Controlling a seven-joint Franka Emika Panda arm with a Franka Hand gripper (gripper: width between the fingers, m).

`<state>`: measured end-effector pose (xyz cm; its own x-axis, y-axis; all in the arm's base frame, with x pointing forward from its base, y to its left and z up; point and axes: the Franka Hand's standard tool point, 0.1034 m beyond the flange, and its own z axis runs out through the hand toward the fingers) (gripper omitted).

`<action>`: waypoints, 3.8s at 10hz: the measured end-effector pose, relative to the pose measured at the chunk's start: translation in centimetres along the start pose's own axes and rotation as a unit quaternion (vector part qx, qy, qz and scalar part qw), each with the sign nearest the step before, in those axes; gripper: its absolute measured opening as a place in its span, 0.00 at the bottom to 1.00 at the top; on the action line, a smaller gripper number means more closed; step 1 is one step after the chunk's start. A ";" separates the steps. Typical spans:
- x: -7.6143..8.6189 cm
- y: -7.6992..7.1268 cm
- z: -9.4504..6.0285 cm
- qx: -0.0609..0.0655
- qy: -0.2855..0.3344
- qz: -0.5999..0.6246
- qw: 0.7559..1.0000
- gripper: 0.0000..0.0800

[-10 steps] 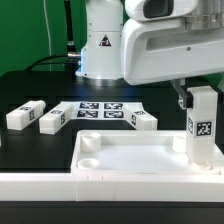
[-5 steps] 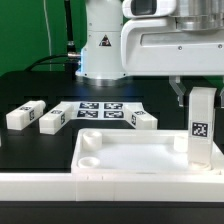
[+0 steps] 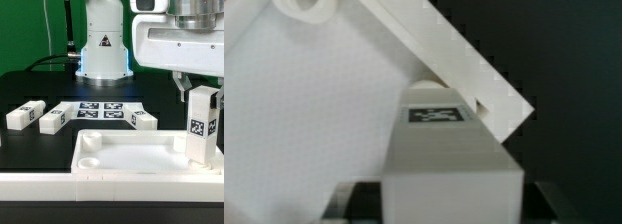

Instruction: Assemble desk

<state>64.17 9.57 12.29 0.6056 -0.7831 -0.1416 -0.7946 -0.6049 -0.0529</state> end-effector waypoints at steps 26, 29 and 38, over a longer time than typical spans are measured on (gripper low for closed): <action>0.4 0.0 0.0 -0.019 0.008 -0.626 0.779 0.36; 0.3 0.0 0.1 -0.017 0.010 -0.556 0.831 0.36; 0.2 0.1 0.3 -0.008 0.012 -0.174 0.985 0.36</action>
Offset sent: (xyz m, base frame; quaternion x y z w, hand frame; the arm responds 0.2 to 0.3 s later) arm -0.0015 -0.0034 0.0068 -0.0331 0.0085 -0.0891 0.9954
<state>64.17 9.36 11.99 0.8416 -0.5317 -0.0945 -0.5387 -0.8389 -0.0778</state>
